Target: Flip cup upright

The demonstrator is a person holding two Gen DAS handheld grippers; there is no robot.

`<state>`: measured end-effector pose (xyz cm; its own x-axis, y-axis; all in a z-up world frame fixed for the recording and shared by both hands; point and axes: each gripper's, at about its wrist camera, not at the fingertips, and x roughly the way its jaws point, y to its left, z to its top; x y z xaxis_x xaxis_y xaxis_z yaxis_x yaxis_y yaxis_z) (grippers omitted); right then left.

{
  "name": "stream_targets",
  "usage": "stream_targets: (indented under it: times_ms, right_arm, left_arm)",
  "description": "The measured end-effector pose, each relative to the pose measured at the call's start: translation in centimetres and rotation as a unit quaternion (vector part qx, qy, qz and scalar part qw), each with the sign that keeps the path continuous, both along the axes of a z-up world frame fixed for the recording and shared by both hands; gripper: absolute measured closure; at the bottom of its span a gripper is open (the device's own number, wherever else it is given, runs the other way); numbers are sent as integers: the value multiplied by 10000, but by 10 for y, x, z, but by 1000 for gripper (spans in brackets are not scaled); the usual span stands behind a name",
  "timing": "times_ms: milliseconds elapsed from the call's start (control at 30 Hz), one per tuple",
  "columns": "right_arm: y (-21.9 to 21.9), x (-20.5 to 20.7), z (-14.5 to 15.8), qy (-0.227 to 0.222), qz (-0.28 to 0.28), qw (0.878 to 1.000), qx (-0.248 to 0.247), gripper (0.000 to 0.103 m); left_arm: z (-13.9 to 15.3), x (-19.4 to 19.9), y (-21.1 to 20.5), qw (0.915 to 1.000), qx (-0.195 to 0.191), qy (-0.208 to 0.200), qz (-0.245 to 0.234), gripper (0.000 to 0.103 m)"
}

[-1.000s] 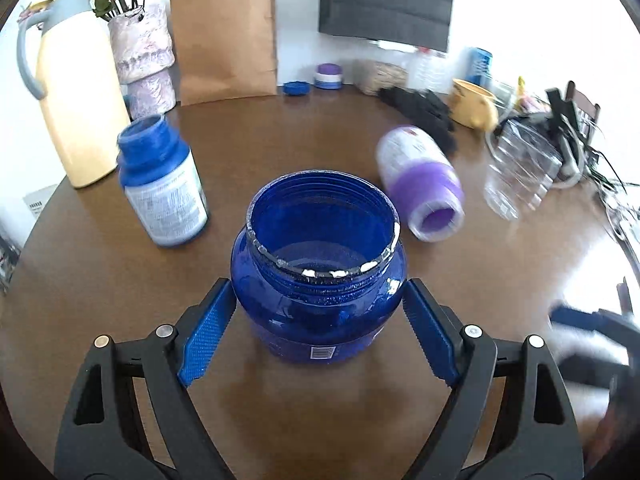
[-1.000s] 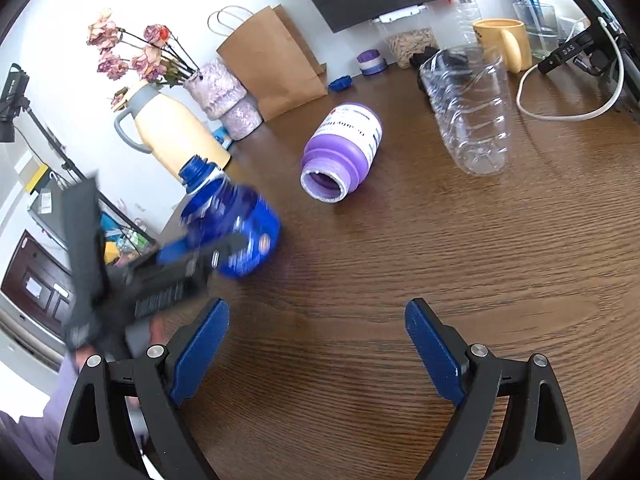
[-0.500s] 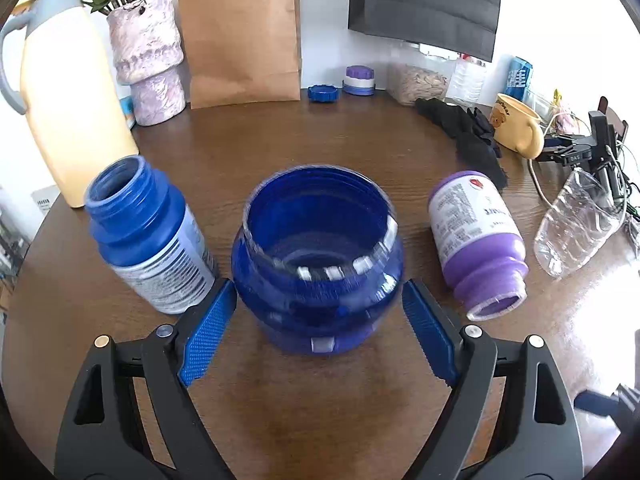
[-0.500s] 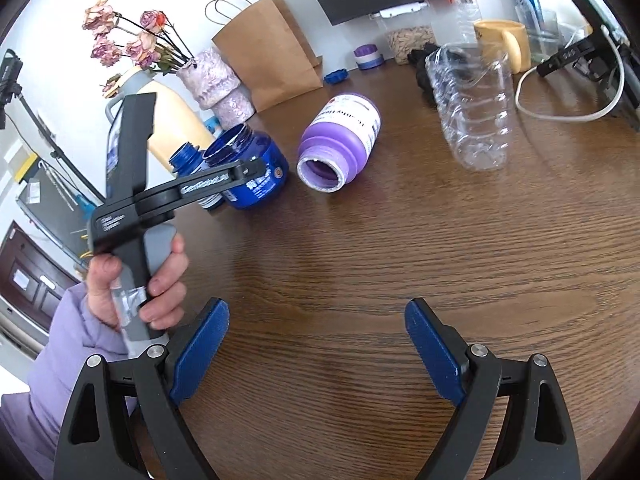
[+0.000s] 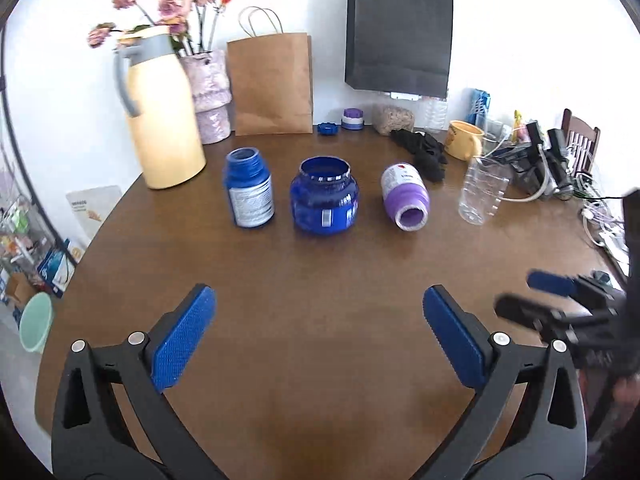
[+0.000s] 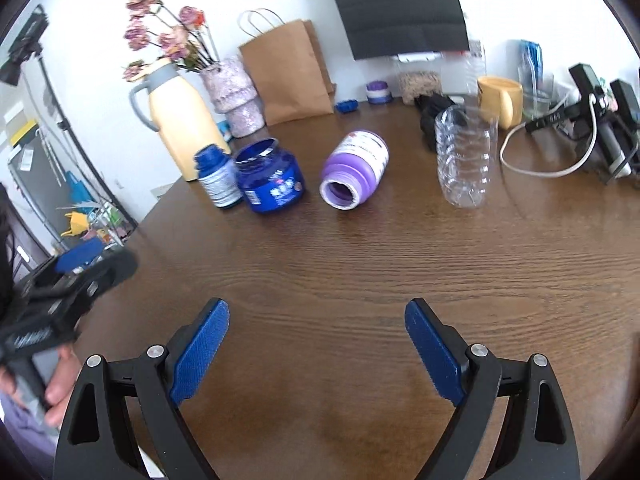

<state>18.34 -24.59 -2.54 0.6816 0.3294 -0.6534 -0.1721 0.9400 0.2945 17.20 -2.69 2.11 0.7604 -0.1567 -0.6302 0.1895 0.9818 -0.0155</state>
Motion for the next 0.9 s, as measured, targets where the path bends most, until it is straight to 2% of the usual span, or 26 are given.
stream_targets:
  times_ms: [167,500,700,800,900]
  right_arm:
    - [14,-34,14,-255,47,9995,-162,10]
    - [26,-94,19,-424,16,9978,-502,10]
    - [27,-120,14,-348,-32,9973,-647,10]
    - [27,-133,15,-402,-118,9972,-618,10]
    - [30,-147,16,-431,-189,9975,-533,10]
  left_arm:
    - [6,-43,15,9994,-20,-40,343,0]
    - [-3,-92,19,9982,67,-213,556,0]
    - [-15,-118,11,9977,406,-311,454,0]
    - [-16,-127,15,9988,313,-164,342,0]
    - [-16,-134,24,9987,219,-14,449,0]
